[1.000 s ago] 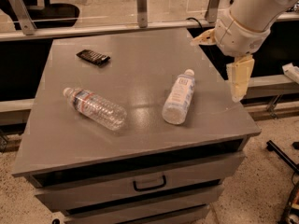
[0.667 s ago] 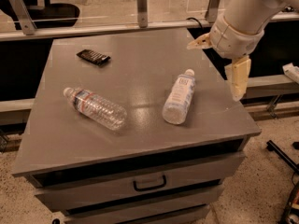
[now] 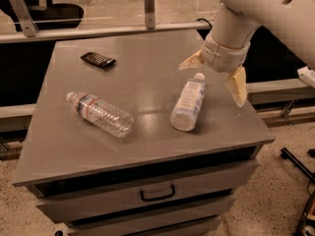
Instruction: Place blue plastic bottle upright
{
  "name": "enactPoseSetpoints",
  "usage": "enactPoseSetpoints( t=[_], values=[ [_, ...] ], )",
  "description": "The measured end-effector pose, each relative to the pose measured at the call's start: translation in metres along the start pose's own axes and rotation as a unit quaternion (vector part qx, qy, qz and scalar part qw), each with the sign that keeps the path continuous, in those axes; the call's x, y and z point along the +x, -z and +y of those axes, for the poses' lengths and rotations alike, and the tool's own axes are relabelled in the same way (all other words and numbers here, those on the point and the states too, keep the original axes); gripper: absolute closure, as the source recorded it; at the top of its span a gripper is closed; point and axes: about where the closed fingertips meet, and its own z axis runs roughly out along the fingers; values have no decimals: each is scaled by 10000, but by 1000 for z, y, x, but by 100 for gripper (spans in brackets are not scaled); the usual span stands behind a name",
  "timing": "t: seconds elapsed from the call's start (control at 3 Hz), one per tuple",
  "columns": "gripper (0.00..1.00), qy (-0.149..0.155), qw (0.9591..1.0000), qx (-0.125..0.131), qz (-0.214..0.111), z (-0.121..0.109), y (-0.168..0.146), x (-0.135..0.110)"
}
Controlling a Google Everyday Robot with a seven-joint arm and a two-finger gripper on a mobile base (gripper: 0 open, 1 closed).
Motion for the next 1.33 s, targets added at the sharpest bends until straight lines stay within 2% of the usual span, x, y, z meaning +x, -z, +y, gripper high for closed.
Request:
enactPoseSetpoints(
  t=[0.33,0.67,1.0,1.33],
  values=[
    [0,638,9979,45,-54,-10,-17,-7],
    [16,1124,9935,130,-80,-17,-25,-16],
    [39,1599,9871,52,34,-24,-23,-35],
    [63,1482,9890,-39,25,-30,-18,-43]
  ],
)
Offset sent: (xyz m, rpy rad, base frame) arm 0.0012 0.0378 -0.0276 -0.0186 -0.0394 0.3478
